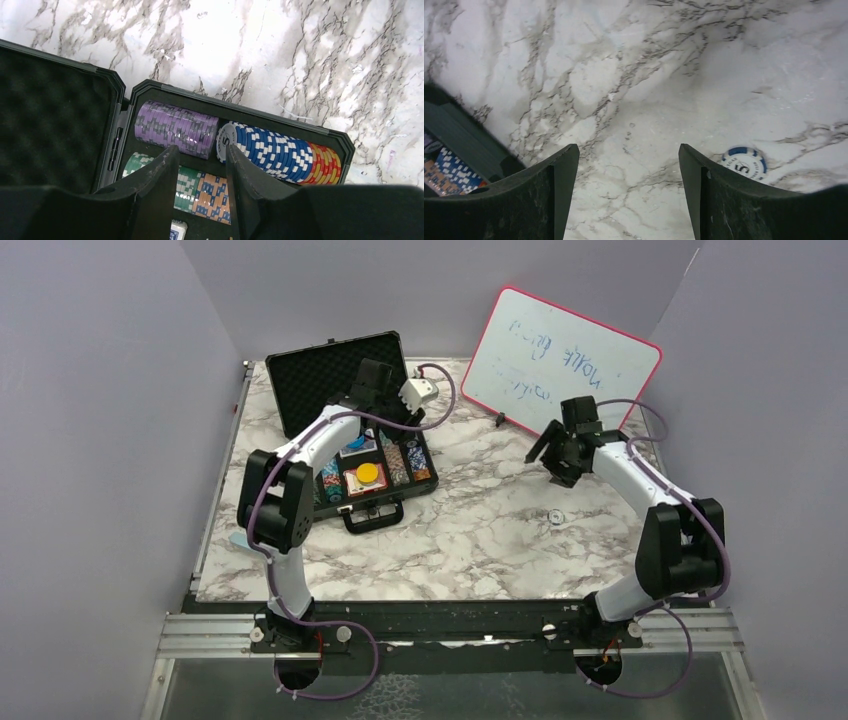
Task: Pack up texas hold em set
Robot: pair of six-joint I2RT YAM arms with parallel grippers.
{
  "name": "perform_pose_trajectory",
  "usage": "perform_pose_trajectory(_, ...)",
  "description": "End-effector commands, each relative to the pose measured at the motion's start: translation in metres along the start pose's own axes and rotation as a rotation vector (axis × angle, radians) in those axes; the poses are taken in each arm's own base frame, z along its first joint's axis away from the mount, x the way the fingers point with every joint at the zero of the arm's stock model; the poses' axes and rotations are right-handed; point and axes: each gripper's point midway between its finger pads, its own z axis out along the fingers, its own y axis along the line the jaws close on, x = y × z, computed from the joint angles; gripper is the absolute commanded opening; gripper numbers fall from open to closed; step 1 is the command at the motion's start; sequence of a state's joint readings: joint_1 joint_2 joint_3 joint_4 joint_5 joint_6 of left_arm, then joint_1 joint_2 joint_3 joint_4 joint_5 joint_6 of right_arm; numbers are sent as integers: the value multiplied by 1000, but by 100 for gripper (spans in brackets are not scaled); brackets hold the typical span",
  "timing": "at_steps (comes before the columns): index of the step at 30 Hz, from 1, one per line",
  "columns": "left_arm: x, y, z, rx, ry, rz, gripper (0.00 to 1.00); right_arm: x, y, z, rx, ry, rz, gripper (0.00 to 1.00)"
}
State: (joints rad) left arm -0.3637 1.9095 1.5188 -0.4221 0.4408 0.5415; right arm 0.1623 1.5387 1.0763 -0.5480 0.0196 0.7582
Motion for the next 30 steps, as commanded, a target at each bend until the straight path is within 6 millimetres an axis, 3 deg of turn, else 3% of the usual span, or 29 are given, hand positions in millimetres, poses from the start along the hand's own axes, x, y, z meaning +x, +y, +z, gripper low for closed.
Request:
perform_pose_trajectory(1,-41,2,-26,-5,-118,0,42,5,-40,-5,141,-17,15,75)
perform_pose_trajectory(6,-70,21,-48,-128,-225,-63,49,13,-85,-6,338,-27,42,77)
perform_pose_trajectory(13,-117,61,-113,-423,-510,-213,67,21,-117,5,412,-6,75,79)
perform_pose_trajectory(17,-118,71,-130,-488,-577,-302,75,29,-119,14,408,35,59,77)
perform_pose_trajectory(20,-117,82,-140,-518,-617,-371,97,36,-117,20,382,74,30,75)
perform_pose_trajectory(26,-96,120,-167,-640,-686,-528,99,50,-117,24,358,148,-19,73)
perform_pose_trajectory(30,-87,129,-180,-657,-696,-556,99,64,-119,27,348,196,-26,63)
